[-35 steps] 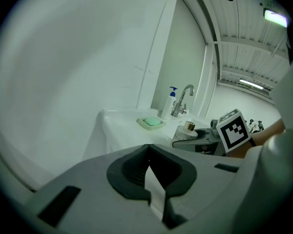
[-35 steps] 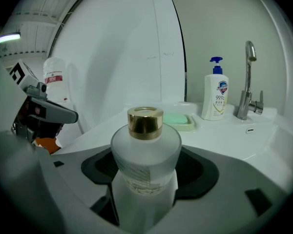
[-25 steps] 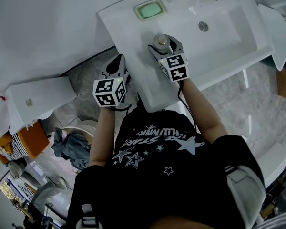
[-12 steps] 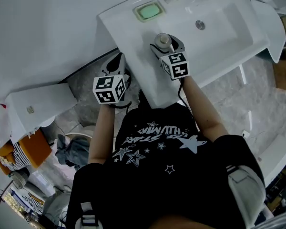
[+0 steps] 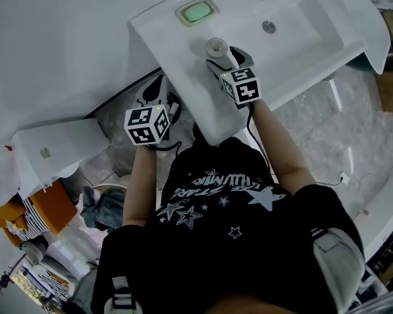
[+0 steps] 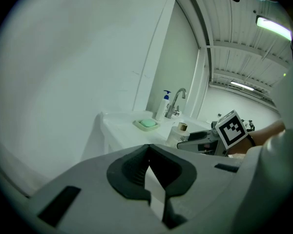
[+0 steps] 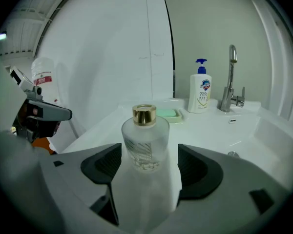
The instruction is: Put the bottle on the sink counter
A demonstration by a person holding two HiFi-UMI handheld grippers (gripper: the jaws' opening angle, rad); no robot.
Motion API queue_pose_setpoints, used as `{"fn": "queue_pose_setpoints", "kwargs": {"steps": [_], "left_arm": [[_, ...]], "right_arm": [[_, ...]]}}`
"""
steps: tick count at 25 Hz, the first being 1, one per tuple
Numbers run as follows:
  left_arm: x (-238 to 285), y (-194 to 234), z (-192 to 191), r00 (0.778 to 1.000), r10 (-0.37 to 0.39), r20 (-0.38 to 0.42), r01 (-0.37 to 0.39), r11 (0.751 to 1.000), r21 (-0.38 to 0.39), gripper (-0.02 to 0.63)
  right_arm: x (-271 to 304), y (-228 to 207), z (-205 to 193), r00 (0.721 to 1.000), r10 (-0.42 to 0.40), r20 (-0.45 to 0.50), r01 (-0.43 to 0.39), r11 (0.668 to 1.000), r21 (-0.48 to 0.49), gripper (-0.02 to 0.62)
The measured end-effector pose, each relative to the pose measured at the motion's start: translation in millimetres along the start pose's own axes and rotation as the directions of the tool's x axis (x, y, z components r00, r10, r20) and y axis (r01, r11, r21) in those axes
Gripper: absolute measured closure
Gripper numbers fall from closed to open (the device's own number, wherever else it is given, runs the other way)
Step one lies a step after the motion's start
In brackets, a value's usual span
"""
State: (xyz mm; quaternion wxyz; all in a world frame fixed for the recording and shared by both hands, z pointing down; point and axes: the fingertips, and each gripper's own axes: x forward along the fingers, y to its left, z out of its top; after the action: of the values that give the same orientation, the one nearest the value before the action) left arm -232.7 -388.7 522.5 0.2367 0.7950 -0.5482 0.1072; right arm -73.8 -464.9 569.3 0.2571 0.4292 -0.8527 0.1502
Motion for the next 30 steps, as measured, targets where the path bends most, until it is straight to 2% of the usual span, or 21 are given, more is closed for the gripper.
{"fn": "queue_pose_setpoints", "kwargs": {"steps": [8, 15, 26, 30], "left_arm": [[-11, -25, -7, 1.000, 0.022, 0.019, -0.022, 1.000, 0.006, 0.599], [-48, -58, -25, 0.997, 0.069, 0.026, -0.070, 0.997, 0.014, 0.598], [-107, -125, -42, 0.994, 0.081, 0.078, -0.084, 0.996, 0.035, 0.598], [-127, -152, -48, 0.992, 0.076, 0.100, -0.080, 0.996, 0.035, 0.598]], "right_arm": [[-25, -3, -6, 0.999, 0.034, -0.023, -0.033, 0.999, 0.036, 0.267], [-72, -5, -1, 0.998, 0.037, 0.046, -0.041, 0.996, 0.082, 0.268], [-165, 33, -19, 0.981, 0.154, 0.118, -0.167, 0.980, 0.106, 0.268], [-198, 44, -27, 0.976, 0.173, 0.133, -0.184, 0.980, 0.079, 0.274]]}}
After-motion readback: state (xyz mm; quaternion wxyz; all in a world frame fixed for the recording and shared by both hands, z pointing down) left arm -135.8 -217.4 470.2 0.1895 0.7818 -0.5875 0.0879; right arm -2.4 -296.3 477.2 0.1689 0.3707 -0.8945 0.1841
